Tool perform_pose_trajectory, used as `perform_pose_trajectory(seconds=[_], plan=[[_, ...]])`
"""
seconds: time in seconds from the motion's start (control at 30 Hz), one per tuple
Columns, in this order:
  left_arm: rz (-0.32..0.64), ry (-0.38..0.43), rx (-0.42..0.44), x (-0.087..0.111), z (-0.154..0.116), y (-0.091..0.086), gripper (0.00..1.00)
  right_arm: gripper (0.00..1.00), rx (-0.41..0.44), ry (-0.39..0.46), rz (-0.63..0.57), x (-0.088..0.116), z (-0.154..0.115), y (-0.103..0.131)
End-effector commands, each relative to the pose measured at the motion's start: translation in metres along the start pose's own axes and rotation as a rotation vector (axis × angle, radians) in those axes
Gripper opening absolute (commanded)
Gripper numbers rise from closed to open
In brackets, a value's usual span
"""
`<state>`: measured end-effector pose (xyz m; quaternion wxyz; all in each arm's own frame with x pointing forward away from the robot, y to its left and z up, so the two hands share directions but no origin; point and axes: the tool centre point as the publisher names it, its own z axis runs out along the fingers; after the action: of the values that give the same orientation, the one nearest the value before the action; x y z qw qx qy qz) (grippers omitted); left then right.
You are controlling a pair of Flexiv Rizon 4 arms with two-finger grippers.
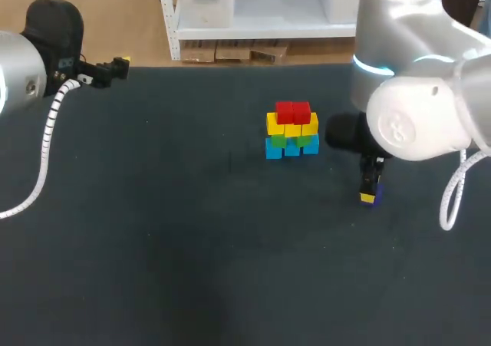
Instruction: Place the blue cubes, place green cubes on the blue cubes, place the yellow cubes on the green cubes, then place the red cubes on the yellow cubes, and place purple cube on the red cubes.
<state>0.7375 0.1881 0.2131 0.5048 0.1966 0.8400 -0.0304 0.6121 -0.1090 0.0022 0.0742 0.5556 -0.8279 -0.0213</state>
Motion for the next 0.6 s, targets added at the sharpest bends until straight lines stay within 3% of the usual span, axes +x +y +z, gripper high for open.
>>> perform_pose_trajectory(seconds=[0.03, 0.3, 0.6], plan=[[0.002, 0.004, 0.008, -0.001, -0.001, 0.002, 1.0, 0.0, 0.036, -0.001, -0.045, 0.008, -0.029, -0.002], [0.002, 0.004, 0.008, -0.001, -0.001, 0.002, 1.0, 0.0, 0.197, 0.001, -0.104, 0.014, -0.073, -0.035], [0.002, 0.004, 0.008, -0.001, -0.001, 0.002, 1.0, 0.0, 0.288, -0.049, -0.323, -0.025, -0.124, -0.067]])
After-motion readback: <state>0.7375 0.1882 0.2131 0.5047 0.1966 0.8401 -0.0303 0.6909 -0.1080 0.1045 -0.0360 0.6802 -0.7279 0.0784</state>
